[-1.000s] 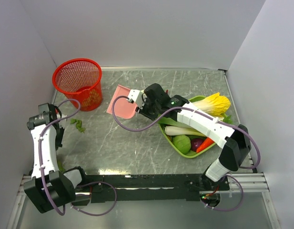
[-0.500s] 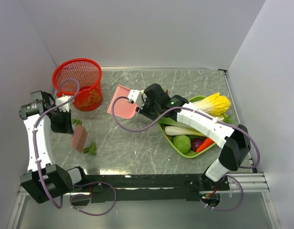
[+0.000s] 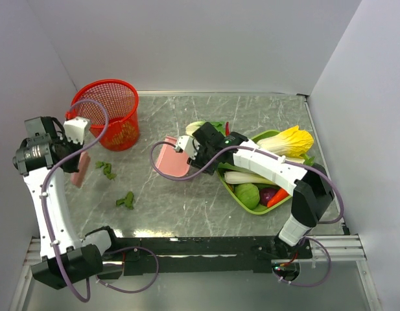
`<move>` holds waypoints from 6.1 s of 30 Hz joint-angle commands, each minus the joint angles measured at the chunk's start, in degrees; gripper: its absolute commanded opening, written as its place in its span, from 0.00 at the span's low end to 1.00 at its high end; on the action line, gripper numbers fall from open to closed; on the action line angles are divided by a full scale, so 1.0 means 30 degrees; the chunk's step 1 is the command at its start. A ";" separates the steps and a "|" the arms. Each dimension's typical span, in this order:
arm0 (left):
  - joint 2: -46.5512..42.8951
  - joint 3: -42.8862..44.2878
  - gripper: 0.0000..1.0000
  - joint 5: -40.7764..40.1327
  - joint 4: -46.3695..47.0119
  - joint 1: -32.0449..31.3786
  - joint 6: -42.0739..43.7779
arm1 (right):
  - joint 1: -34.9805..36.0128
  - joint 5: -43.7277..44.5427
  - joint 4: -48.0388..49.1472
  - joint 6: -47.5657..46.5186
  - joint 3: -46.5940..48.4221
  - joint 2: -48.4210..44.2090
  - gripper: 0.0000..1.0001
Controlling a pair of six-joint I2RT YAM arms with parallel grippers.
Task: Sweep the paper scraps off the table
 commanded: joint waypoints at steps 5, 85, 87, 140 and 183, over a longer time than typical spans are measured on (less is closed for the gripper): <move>-0.0012 -0.2757 0.01 -0.2033 0.5736 -0.0010 0.5823 | 0.0678 -0.0658 -0.1097 0.2049 0.1301 0.0192 0.00; -0.1941 -0.4493 0.01 0.7813 0.2549 -0.9063 0.2079 | 0.1031 0.3267 -0.0629 0.1082 0.1505 0.0776 0.00; -0.2789 -0.4111 0.01 0.6416 0.2461 -0.9063 0.1260 | 0.1002 0.3238 -0.0570 0.1257 0.1622 0.0952 0.00; 0.3415 -0.5226 0.01 0.8156 0.7852 -0.9678 -0.5188 | 0.1822 -0.0043 -0.6459 0.0027 0.7278 0.8922 0.00; -0.4435 -0.3026 0.01 -0.0449 0.8994 -0.9414 -0.4165 | -0.1487 -0.5021 0.7927 0.2311 -0.2159 0.1040 0.00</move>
